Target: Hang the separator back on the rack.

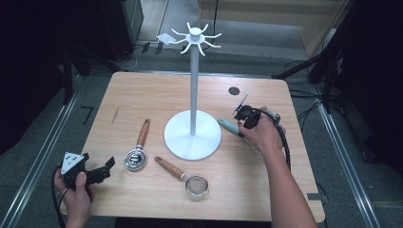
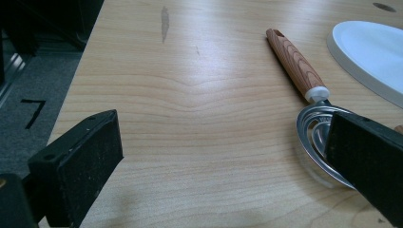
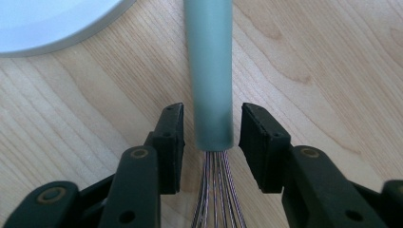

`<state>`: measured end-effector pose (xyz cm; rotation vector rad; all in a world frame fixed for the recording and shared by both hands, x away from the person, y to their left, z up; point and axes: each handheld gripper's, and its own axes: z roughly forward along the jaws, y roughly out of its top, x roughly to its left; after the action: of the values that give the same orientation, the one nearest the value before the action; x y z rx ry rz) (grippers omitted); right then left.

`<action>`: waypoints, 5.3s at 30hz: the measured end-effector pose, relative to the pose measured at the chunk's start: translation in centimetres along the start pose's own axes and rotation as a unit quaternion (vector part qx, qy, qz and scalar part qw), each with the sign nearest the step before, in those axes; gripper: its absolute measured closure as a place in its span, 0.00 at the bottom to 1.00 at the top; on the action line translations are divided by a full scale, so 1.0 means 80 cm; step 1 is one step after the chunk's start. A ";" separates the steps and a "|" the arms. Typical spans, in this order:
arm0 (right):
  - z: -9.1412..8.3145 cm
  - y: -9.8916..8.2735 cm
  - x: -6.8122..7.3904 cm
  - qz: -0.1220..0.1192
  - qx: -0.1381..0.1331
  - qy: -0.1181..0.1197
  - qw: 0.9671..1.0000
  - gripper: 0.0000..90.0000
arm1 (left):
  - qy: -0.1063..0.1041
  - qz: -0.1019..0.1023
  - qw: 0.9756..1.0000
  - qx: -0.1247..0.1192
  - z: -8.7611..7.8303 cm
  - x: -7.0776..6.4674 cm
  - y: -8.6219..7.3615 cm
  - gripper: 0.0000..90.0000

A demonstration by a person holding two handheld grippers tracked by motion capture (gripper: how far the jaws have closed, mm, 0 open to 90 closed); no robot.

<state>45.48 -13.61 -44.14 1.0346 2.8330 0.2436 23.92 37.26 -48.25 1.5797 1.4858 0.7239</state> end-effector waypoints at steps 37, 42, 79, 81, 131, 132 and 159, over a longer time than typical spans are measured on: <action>0.027 0.020 0.009 -0.002 0.056 -0.015 0.998 0.78 | -0.002 0.001 1.000 0.004 0.000 0.000 0.000 0.00; 0.028 0.022 0.013 0.003 0.060 -0.024 0.998 0.79 | -0.002 0.000 1.000 0.003 0.001 0.001 0.000 0.00; -0.082 -0.038 0.032 0.065 -0.284 0.030 0.956 0.79 | -0.002 0.001 1.000 0.004 0.001 0.001 0.000 0.00; -0.086 -0.043 0.036 0.069 -0.301 0.032 0.951 0.79 | -0.002 0.001 1.000 0.004 0.001 0.001 0.000 0.00; -0.161 -0.044 0.125 0.040 -0.557 0.081 0.826 0.79 | 0.001 0.000 1.000 0.004 0.001 0.000 0.000 0.00; -0.162 -0.043 0.125 0.039 -0.559 0.084 0.824 0.79 | 0.001 0.001 1.000 0.003 0.001 0.000 0.000 0.00; -0.212 -0.023 0.154 0.019 -0.603 0.082 0.794 0.79 | 0.012 0.008 1.000 0.000 0.000 -0.002 0.000 0.00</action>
<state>32.17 -8.89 -28.54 0.7004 1.9615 1.8604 23.93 37.06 -48.24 1.5901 1.4915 0.7547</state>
